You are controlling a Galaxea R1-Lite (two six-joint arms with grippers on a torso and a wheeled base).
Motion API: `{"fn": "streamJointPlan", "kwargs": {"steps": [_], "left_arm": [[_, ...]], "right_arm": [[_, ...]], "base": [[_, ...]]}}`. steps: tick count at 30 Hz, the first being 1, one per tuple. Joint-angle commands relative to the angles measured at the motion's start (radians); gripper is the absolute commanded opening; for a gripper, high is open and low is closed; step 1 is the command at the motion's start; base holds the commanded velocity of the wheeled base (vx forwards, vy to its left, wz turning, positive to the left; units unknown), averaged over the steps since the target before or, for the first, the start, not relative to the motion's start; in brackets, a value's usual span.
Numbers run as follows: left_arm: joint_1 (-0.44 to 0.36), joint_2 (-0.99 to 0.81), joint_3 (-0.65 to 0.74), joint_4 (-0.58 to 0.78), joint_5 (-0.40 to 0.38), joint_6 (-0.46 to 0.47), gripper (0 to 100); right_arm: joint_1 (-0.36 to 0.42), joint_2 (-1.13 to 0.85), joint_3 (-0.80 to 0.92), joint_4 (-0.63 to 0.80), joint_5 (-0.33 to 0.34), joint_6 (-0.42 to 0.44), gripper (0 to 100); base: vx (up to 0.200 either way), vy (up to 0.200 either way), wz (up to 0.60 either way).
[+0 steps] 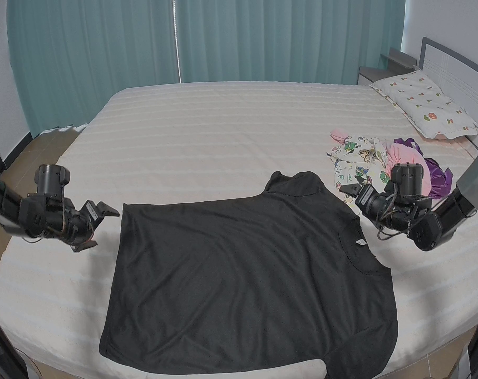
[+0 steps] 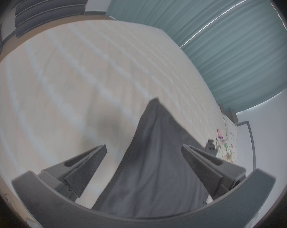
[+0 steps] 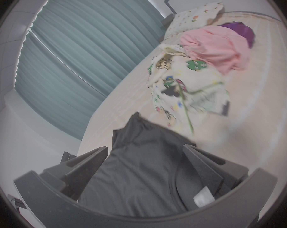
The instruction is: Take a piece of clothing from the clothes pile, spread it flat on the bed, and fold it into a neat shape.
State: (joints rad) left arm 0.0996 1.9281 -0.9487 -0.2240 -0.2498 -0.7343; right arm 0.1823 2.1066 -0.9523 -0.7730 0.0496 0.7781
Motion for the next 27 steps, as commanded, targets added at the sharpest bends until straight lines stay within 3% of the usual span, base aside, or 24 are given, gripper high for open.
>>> {"fn": "streamJointPlan", "kwargs": {"steps": [1,6,12,19,23,27], "left_arm": [[0.005,-0.290,0.338,-0.049,-0.072,-0.030,100],[0.000,-0.351,0.502,-0.141,-0.072,-0.074,100],[-0.014,-0.374,0.636,-0.195,-0.063,-0.091,100],[-0.084,-0.394,0.682,-0.196,-0.043,-0.163,100],[-0.158,-0.376,0.685,-0.198,0.046,-0.226,100],[-0.184,-0.371,0.689,-0.198,0.055,-0.240,100]], "right_arm": [[0.020,-0.250,0.307,-0.043,0.001,0.069,100],[0.020,-0.278,0.422,-0.094,0.000,0.079,100],[0.022,-0.283,0.512,-0.163,-0.008,0.112,100],[0.020,-0.286,0.575,-0.169,-0.008,0.124,100],[0.019,-0.295,0.604,-0.169,-0.010,0.139,100],[0.019,-0.326,0.629,-0.169,0.000,0.139,100]], "base": [[-0.200,0.000,0.00],[-0.200,0.000,0.00],[0.000,0.000,0.00],[0.000,0.000,0.00],[0.000,0.000,0.00],[0.000,0.000,0.00]]}}
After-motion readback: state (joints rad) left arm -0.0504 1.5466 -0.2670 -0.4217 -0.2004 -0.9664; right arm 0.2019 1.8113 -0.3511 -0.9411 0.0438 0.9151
